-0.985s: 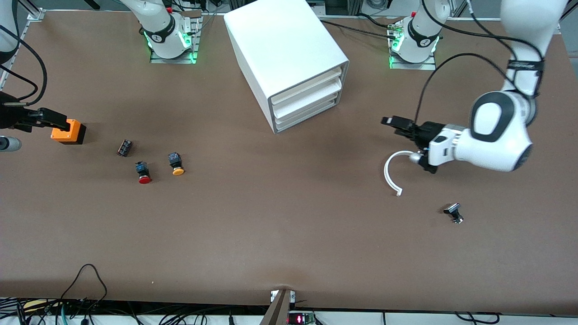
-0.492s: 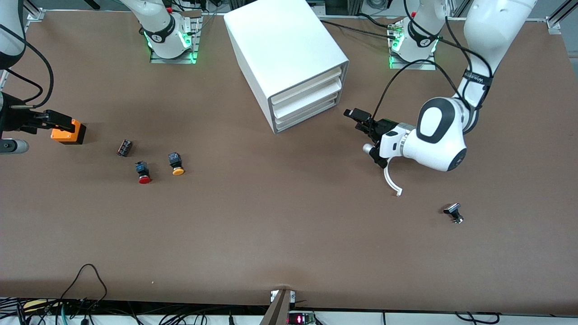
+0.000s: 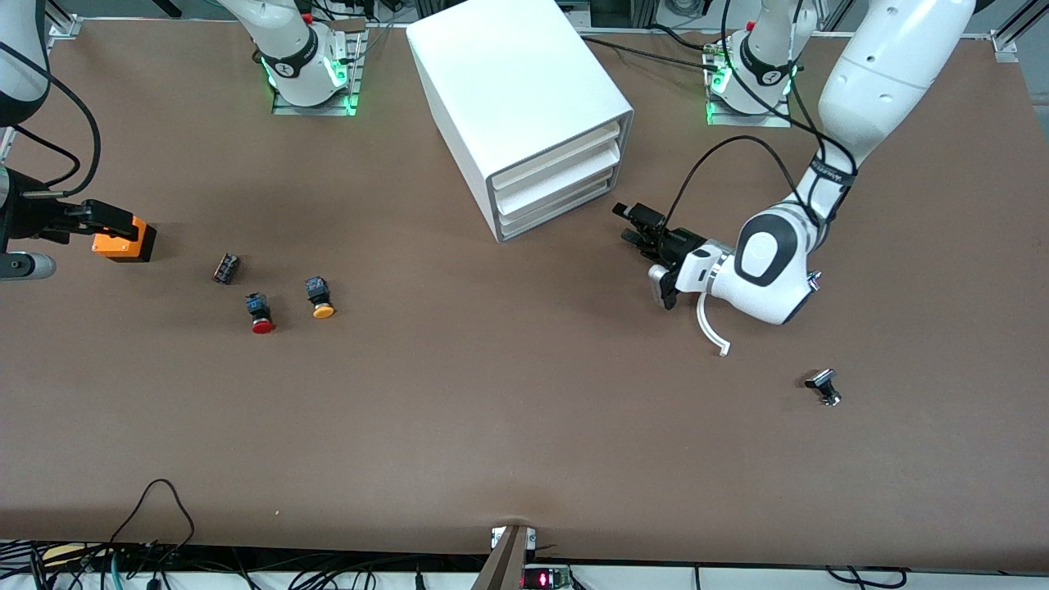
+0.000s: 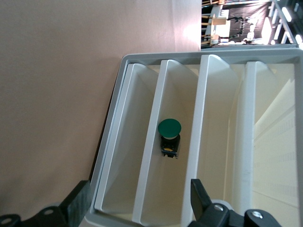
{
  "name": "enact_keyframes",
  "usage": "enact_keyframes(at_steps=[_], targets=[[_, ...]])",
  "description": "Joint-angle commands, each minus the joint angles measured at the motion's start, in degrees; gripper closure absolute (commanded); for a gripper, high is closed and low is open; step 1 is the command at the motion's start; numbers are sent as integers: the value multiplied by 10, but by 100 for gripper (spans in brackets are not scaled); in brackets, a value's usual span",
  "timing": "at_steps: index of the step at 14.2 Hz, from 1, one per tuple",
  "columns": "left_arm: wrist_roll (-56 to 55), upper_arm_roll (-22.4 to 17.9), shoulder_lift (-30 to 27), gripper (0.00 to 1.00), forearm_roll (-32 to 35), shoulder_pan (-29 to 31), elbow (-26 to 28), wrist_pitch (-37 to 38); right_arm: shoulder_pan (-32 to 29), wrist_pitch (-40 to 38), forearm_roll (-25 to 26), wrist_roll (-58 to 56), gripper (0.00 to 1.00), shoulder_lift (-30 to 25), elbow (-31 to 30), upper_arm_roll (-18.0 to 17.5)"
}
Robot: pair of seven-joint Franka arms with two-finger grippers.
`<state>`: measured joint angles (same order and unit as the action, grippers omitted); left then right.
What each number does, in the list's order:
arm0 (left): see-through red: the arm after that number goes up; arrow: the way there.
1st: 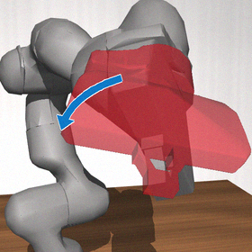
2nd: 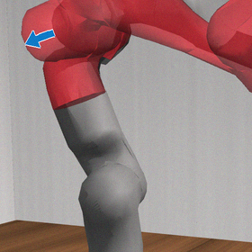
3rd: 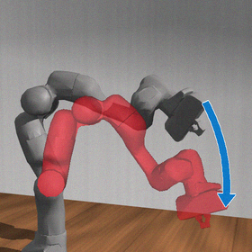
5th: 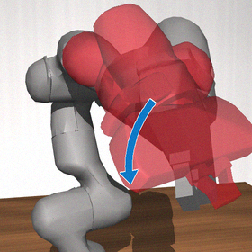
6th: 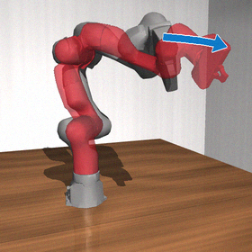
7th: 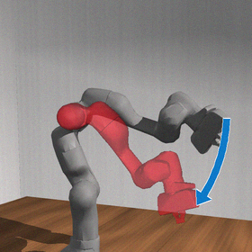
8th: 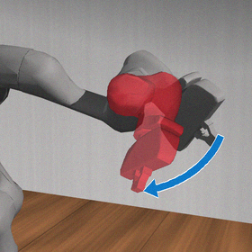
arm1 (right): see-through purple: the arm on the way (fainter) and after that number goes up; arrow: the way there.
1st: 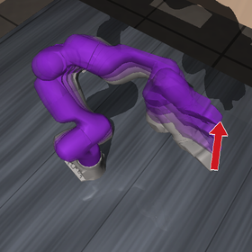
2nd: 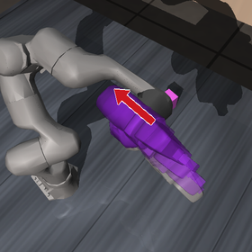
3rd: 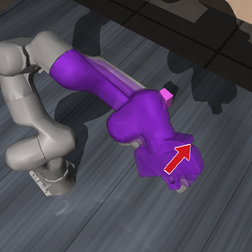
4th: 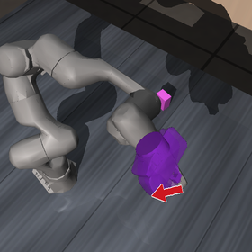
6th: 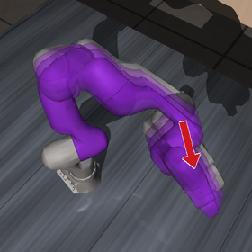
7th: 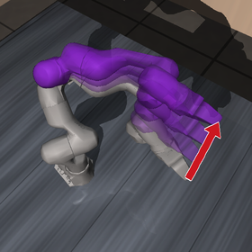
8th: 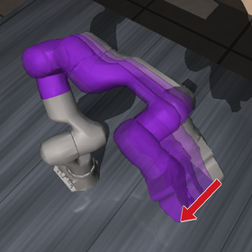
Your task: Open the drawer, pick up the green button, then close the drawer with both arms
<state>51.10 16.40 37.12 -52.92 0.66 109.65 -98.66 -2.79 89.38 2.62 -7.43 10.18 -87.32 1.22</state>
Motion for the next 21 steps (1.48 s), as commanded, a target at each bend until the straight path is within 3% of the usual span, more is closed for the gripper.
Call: enact_keyframes(at_steps=[1, 2, 3, 7, 14, 18, 21], targets=[[37, 3, 10, 8, -24, -8, 21, -29, 2, -2, 1, 3, 0, 0, 2, -1], [50, 6, 17, 10, -31, -13, 25, -33, 2, -2, 1, 3, 0, -1, 2, -1], [69, 6, 23, 19, -40, -17, 30, -36, 2, -2, 1, 3, 0, 0, 2, -1], [81, 27, 24, 30, -54, -22, 50, -46, 1, -1, 1, 2, 0, 4, 2, -1], [72, 64, 30, 31, -56, -23, 83, -76, 1, 0, 1, -2, 0, 4, 2, -1], [73, 81, 28, 60, -57, -23, 99, -101, 1, 0, 1, -3, 0, 4, 3, -1], [73, 86, 26, 89, -58, -23, 108, -101, 1, 0, 1, -3, 0, 4, 3, -1]])
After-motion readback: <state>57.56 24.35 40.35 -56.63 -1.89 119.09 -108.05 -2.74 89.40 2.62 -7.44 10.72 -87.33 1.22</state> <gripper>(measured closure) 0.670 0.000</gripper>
